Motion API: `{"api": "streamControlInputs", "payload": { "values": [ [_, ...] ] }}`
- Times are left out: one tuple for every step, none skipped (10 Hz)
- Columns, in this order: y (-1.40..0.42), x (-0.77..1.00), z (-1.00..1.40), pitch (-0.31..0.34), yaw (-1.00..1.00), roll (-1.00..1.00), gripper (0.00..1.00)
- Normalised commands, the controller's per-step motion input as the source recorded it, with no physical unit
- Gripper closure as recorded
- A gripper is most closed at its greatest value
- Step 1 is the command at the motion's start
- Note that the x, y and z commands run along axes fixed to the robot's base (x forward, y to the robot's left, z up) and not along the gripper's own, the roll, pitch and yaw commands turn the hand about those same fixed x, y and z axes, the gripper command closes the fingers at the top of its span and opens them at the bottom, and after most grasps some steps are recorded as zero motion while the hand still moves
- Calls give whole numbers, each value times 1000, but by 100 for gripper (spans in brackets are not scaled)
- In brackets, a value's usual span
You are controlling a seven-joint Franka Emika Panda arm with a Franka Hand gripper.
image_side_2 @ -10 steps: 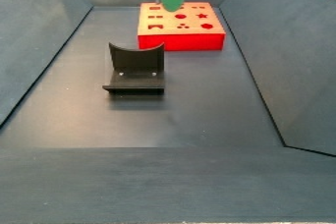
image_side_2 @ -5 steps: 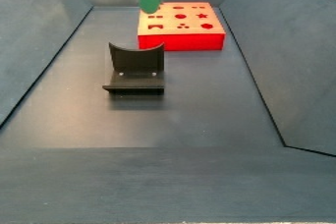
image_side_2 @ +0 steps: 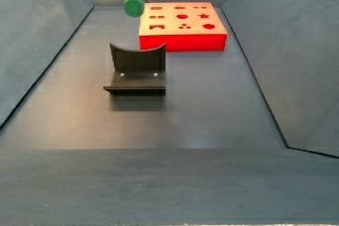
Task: Pick up the round object. Move up. Place the round object on the fixture. Regrasp the round object. Move to above the board. Insert the round object.
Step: Place the round object on the fixture.
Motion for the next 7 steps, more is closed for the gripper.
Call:
{"api": "streamControlInputs", "payload": {
  "values": [
    [42,77,-5,87,-117,-1000,100],
    [40,45,-4,72,-139,-998,100],
    [39,52,-9,58,-131,-820,100],
    [44,71,-15,53,-117,-585,100],
    [48,80,-19,50,-107,-415,100],
    [35,72,-11,44,-97,-276,100],
    [27,59,-3,26,-90,-206,100]
  ]
}}
